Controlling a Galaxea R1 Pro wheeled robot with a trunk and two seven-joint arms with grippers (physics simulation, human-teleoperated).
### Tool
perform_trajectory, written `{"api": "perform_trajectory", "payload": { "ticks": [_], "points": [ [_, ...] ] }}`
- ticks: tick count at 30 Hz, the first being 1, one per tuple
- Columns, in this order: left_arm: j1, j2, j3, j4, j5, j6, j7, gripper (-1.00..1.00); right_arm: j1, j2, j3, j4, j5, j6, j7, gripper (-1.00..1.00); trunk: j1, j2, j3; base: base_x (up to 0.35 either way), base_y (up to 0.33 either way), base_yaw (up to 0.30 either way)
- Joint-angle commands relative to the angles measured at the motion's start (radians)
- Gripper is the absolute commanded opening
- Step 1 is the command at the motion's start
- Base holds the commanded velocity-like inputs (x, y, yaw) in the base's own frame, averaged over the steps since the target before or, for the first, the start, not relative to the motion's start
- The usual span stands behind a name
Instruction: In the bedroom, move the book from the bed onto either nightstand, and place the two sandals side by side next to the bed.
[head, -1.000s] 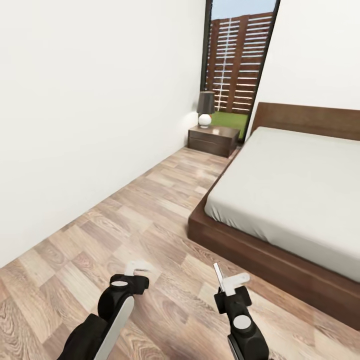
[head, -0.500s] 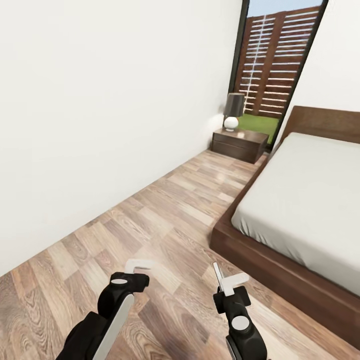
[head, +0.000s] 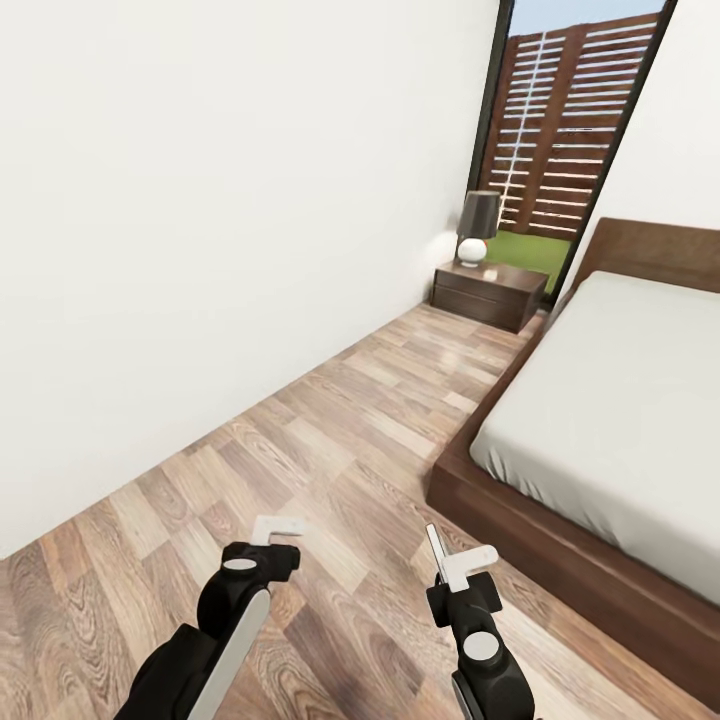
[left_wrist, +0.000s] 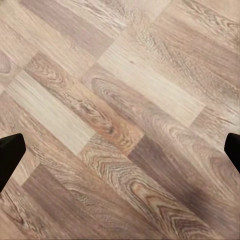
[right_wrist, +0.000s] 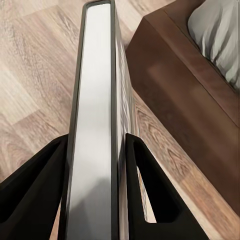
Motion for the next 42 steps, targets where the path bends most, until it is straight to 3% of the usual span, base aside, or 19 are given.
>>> {"api": "perform_trajectory", "payload": {
  "ticks": [1,12,29,42],
  "points": [
    [-0.001,0.000,0.000,-0.001,0.011,0.002,0.011,1.00,-0.001,0.000,0.001,-0.001,0.002,0.007,-0.003,-1.00,-0.004,0.007,0.002,0.000,0.000,0.000],
    [-0.002,-0.020,0.007,-0.003,0.014,-0.003,0.014,1.00,-0.001,-0.001,0.001,0.001,0.002,0.009,-0.003,-1.00,-0.046,0.084,0.037,0.000,0.000,0.000],
    [-0.001,-0.022,-0.001,-0.002,0.015,-0.001,-0.001,1.00,-0.001,-0.002,0.001,0.001,0.002,0.008,-0.003,-1.00,-0.111,0.203,0.090,0.000,0.000,0.206],
    [-0.002,-0.022,0.006,-0.003,0.021,0.002,-0.003,1.00,-0.001,0.000,-0.002,0.000,0.002,0.009,-0.003,-1.00,-0.161,0.294,0.131,0.122,-0.049,0.013]
  ]
}}
